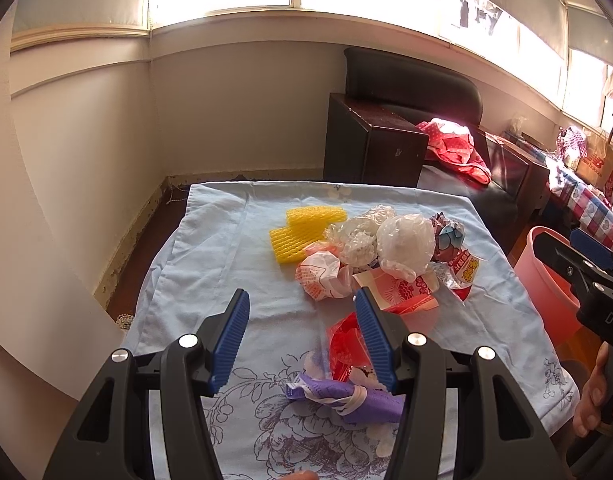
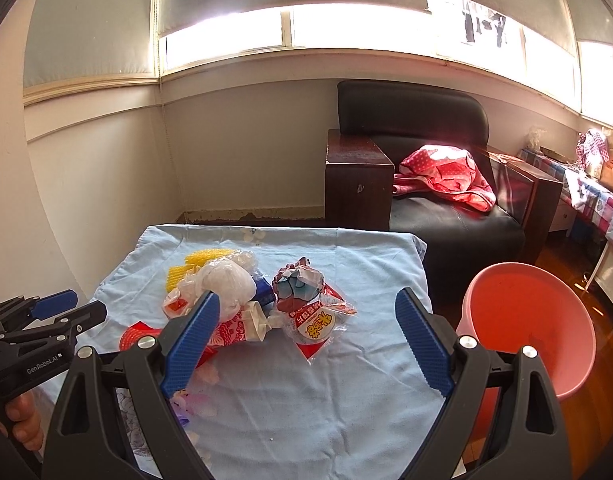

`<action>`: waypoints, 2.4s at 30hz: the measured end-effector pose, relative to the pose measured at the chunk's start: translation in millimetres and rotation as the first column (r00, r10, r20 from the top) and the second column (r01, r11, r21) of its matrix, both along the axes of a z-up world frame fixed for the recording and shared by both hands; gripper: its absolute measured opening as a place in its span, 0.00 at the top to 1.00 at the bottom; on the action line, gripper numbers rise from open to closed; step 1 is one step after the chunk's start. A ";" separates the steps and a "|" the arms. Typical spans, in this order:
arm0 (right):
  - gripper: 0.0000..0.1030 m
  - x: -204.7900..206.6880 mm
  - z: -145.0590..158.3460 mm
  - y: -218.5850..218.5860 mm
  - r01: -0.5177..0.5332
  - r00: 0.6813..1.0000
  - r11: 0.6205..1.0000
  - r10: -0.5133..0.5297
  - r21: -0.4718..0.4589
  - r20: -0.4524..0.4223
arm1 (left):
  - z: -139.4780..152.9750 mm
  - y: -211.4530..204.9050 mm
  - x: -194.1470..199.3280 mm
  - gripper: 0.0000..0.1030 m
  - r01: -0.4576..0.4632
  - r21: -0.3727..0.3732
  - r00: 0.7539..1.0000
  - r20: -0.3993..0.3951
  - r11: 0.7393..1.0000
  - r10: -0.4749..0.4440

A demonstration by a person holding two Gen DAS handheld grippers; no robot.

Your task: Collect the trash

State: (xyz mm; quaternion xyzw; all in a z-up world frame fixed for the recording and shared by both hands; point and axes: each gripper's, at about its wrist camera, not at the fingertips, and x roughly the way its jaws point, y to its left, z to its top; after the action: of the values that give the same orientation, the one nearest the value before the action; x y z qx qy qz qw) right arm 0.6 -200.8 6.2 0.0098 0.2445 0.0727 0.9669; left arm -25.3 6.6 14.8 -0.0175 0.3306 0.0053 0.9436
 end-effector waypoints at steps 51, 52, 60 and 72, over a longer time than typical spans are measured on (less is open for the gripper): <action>0.13 -3.6 -18.1 -10.6 0.001 0.999 1.000 0.000 0.026 -0.048 | -17.7 -14.1 -16.7 0.50 0.210 -0.064 0.977 -0.035 0.976 -0.213; 0.12 -3.3 -19.2 -10.5 -0.001 0.999 1.000 0.002 0.026 -0.050 | -19.3 -14.3 -15.7 0.50 0.215 -0.074 0.975 -0.040 0.974 -0.219; 0.13 1.3 -28.9 -9.4 -0.017 0.997 0.999 0.020 0.038 -0.081 | -35.6 -21.3 0.5 0.46 0.225 -0.050 0.971 -0.078 0.973 -0.228; 0.13 15.7 -34.5 -12.2 -0.046 0.993 0.997 0.051 0.057 -0.103 | -47.6 -24.0 15.7 0.71 0.260 -0.075 0.961 -0.081 0.963 -0.266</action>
State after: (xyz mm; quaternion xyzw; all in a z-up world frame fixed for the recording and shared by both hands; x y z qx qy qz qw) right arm 16.3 -213.0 -28.2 0.0341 0.2928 0.1023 0.9501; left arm -9.6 -17.3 -32.8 -0.0032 0.3723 -0.1299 0.9190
